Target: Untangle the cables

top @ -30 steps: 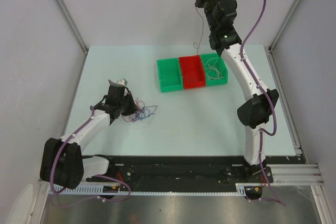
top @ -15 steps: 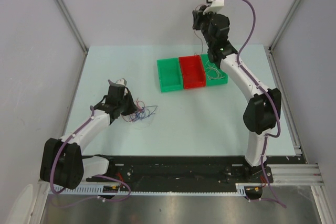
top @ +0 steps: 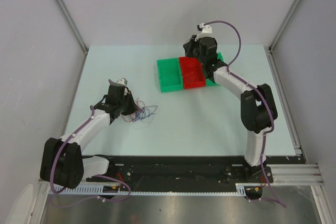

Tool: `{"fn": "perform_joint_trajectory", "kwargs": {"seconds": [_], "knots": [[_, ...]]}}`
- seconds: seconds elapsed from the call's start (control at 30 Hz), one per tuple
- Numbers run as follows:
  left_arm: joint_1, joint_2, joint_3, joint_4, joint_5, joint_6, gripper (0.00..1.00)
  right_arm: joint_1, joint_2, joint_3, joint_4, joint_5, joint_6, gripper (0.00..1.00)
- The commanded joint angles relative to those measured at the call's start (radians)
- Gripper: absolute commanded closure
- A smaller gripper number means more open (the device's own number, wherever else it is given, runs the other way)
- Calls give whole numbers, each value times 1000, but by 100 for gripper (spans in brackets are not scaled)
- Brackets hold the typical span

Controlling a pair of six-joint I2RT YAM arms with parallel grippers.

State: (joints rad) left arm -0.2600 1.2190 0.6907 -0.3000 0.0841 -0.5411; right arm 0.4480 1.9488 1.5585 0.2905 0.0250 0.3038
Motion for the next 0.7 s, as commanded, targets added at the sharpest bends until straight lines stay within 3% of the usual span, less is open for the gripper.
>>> {"fn": "perform_joint_trajectory", "kwargs": {"seconds": [0.0, 0.4, 0.53, 0.67], "knots": [[-7, -21, 33, 21, 32, 6, 99, -5, 50, -15, 26, -1, 73, 100], [-7, -39, 35, 21, 49, 0, 100, -8, 144, -41, -53, 19, 127, 98], [-7, -32, 35, 21, 49, 0, 100, -12, 162, -12, -125, 55, 130, 80], [-7, -29, 43, 22, 59, -8, 100, -5, 135, 2, -171, 44, 110, 53]]}}
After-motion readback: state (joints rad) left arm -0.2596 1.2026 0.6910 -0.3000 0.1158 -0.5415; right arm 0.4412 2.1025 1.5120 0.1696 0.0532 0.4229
